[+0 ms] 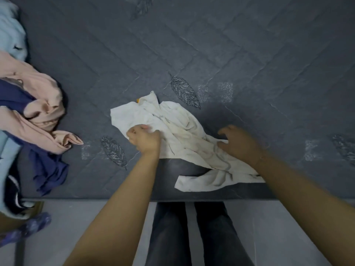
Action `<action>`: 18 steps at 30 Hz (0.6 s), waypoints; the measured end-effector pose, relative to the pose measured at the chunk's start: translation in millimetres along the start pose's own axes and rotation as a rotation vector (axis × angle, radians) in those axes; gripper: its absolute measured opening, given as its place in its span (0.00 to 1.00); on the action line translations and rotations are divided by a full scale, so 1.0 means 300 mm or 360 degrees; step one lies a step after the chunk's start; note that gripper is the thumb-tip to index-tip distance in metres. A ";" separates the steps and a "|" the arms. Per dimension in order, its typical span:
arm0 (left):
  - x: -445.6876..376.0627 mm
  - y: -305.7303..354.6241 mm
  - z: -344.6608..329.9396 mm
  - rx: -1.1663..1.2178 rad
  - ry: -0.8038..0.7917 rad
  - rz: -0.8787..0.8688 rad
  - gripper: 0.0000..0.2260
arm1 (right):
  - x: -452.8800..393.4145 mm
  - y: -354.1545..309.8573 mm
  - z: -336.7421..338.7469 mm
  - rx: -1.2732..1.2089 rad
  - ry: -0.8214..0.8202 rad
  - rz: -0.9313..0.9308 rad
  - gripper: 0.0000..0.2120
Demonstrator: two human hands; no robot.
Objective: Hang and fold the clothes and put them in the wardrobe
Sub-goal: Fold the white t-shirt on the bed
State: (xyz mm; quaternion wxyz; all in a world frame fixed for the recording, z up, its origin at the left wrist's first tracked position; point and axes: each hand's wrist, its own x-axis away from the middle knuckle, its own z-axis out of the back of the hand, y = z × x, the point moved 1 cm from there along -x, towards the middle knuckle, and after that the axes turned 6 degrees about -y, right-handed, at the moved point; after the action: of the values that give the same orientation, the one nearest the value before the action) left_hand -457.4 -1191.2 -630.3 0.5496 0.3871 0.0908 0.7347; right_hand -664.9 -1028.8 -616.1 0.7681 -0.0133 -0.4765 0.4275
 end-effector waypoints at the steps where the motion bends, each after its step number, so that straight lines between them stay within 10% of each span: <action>1: -0.042 0.002 0.024 -0.0032 0.0077 0.0085 0.15 | -0.035 -0.050 0.001 -0.0079 0.0045 0.0100 0.19; 5: -0.186 -0.001 0.064 -0.0064 -0.0039 0.0128 0.31 | -0.188 -0.249 -0.016 -0.0095 0.0132 0.0433 0.22; 10: -0.275 -0.086 0.023 -0.0525 -0.0413 -0.0428 0.10 | -0.381 -0.387 -0.081 0.0821 0.0203 0.0523 0.20; 18: -0.183 -0.306 0.258 -0.0141 -0.0319 -0.0440 0.07 | -0.344 -0.331 -0.021 0.0559 0.0074 0.0155 0.15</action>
State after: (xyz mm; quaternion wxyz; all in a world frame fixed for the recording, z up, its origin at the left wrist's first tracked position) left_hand -332.6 -1227.1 -654.5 0.6682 0.4176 0.0556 0.6132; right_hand -614.8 -1158.2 -651.4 0.7478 0.0881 -0.3755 0.5404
